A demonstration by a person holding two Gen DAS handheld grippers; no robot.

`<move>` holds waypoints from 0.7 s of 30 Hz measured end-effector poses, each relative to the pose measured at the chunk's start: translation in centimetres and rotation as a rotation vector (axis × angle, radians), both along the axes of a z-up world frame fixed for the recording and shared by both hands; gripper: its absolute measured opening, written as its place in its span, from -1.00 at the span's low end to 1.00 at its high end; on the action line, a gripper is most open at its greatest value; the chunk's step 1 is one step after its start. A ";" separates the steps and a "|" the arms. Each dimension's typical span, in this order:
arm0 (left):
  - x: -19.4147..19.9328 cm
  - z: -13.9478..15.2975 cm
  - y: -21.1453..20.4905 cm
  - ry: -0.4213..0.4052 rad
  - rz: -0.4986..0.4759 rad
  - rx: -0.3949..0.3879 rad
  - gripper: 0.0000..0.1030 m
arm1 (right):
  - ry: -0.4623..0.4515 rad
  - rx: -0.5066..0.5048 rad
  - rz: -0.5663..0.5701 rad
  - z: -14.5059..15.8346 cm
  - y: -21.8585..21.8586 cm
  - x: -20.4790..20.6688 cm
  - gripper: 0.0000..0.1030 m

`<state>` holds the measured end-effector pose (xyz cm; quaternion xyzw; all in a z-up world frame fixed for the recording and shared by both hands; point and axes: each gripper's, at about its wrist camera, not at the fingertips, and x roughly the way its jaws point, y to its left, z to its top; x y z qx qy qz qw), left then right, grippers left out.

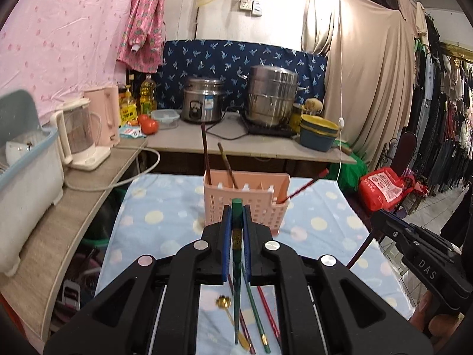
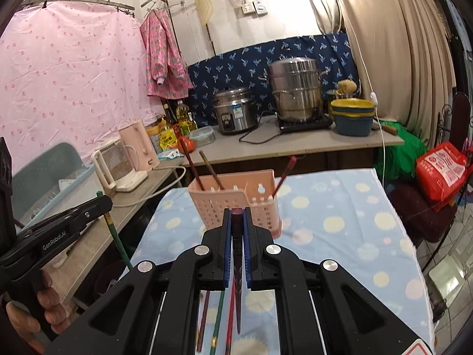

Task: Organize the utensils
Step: 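Lift both chopsticks and carry them over the pink holder with both tools, then lower the chopsticks into the holder and open both tools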

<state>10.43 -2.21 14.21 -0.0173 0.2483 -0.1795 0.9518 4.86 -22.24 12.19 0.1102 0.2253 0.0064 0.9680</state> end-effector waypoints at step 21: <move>14.4 10.6 -2.4 -0.213 0.072 -0.046 -0.87 | -0.195 -0.032 -0.038 10.2 -0.9 17.0 -0.86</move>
